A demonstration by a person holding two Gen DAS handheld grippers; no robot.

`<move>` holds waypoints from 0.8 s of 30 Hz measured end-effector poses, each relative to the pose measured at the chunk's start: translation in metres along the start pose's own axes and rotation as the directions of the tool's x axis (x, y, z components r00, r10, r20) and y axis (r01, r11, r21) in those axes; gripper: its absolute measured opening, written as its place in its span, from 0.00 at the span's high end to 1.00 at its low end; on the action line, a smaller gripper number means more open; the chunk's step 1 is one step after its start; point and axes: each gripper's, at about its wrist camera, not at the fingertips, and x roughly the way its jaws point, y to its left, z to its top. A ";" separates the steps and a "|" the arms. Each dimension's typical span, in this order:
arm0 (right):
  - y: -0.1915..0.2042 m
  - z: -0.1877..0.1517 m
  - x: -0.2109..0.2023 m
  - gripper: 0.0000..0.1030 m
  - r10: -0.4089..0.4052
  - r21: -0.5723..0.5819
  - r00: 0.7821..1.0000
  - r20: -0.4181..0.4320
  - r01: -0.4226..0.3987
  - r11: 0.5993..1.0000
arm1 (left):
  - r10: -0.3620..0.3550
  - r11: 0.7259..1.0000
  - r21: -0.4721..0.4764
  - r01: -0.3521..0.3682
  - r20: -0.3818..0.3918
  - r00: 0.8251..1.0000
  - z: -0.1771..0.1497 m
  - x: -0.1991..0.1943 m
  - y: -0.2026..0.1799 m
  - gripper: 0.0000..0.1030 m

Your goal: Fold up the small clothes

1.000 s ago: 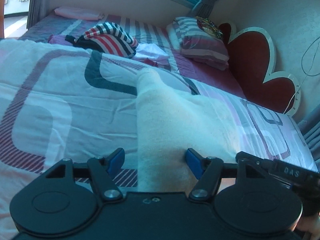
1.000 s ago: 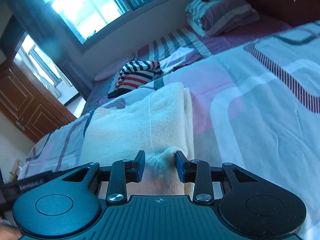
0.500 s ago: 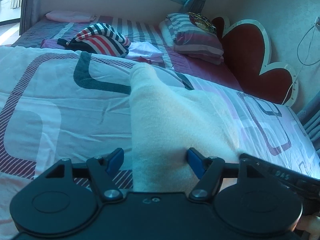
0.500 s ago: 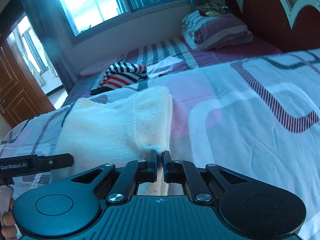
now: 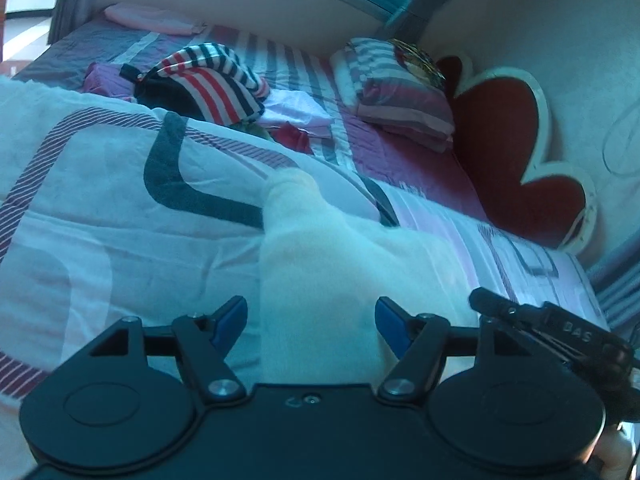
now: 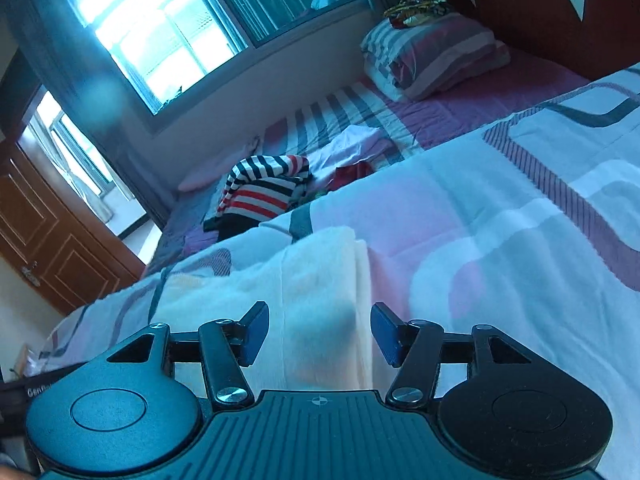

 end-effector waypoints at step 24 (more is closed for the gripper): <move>-0.003 -0.011 0.009 0.60 -0.024 -0.121 1.000 -0.019 0.022 0.992 | 0.014 0.999 0.036 -0.015 0.027 1.000 -0.007 -0.003 0.003 0.24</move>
